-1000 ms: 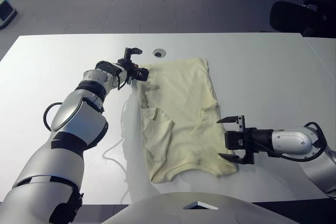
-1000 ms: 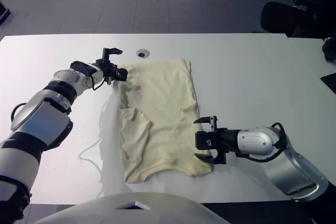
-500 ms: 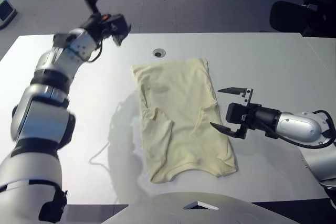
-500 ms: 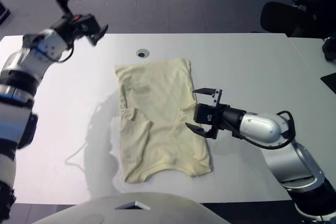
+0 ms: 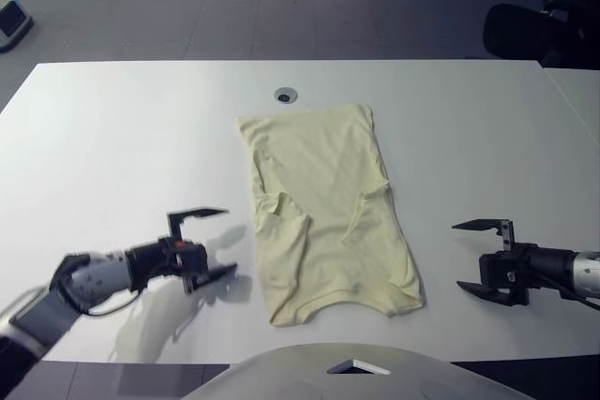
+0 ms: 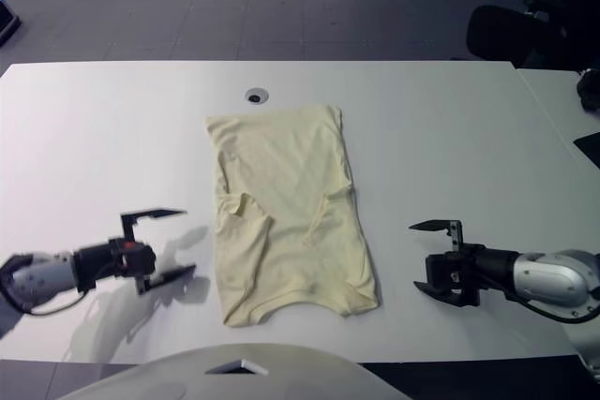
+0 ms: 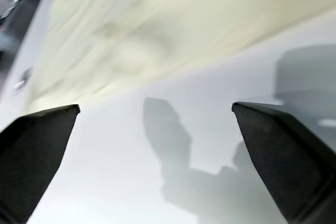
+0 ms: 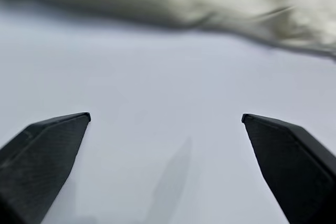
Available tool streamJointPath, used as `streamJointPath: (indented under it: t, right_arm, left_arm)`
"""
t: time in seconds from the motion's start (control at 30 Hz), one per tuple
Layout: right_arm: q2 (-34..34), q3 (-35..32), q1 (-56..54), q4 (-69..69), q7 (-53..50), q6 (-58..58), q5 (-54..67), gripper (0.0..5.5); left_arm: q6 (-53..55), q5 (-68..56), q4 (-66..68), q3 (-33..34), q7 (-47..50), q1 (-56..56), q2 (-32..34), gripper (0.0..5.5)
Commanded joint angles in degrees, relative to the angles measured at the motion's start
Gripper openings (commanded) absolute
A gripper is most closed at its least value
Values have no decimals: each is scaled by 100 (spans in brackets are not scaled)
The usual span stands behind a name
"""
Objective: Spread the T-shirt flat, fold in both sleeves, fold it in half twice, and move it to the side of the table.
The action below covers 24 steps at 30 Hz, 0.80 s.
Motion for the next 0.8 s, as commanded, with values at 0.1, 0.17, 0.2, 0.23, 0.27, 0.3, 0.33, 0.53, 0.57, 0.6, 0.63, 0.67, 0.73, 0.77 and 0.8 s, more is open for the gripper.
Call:
streamJointPath:
  t: [0.1, 0.17, 0.2, 0.23, 0.27, 0.3, 0.33, 0.53, 0.57, 0.6, 0.63, 0.67, 0.73, 0.77, 0.8]
  right_arm:
    - [199, 614, -567, 743, -672, -1768, -886, 538]
    - [303, 808, -771, 787, -852, -1941, -1012, 538]
    - [340, 885, -807, 790, -929, -2006, -1063, 538]
    - [383, 969, -837, 779, -988, -2052, -1100, 538]
    - [417, 1043, -822, 746, -1043, -2096, -1143, 538]
    - [446, 1108, -791, 705, -1095, -2123, -1182, 538]
    - [483, 1180, -761, 680, -1149, -2159, -1231, 538]
    - [737, 1483, -676, 451, -1510, -2095, -1468, 540]
    - [739, 1502, -610, 386, -1546, -2099, -1457, 540]
    - [730, 1526, -556, 334, -1573, -2120, -1445, 540]
    - [718, 1557, -500, 279, -1595, -2152, -1429, 540]
    - [717, 1584, -463, 230, -1619, -2165, -1430, 540]
    - [748, 1648, -452, 157, -1663, -2127, -1467, 517]
    - [770, 1675, -459, 142, -1691, -2102, -1497, 500]
    - [788, 1704, -479, 134, -1711, -2075, -1519, 484]
  left_arm:
    - [1328, 1378, -1687, 246, 334, 1462, -432, 540]
    - [1558, 1659, -1900, 290, 341, 1619, -630, 540]
    - [1633, 1776, -1966, 312, 309, 1668, -706, 540]
    - [1691, 1909, -1999, 338, 298, 1684, -779, 540]
    - [1705, 2071, -2009, 345, 280, 1674, -834, 540]
    - [1695, 2202, -2011, 345, 249, 1657, -868, 540]
    - [1688, 2326, -2014, 346, 224, 1646, -909, 540]
    - [1633, 2522, -2001, 360, -174, 1547, -955, 509]
    - [1607, 2471, -1984, 381, -262, 1538, -922, 493]
    - [1581, 2437, -1960, 403, -321, 1540, -904, 477]
    - [1557, 2428, -1919, 414, -368, 1537, -907, 454]
    - [1541, 2427, -1878, 406, -418, 1511, -921, 431]
    - [1527, 2403, -1821, 386, -523, 1436, -983, 386]
    - [1524, 2395, -1811, 374, -567, 1401, -1014, 364]
    - [1509, 2380, -1795, 363, -614, 1364, -1035, 348]
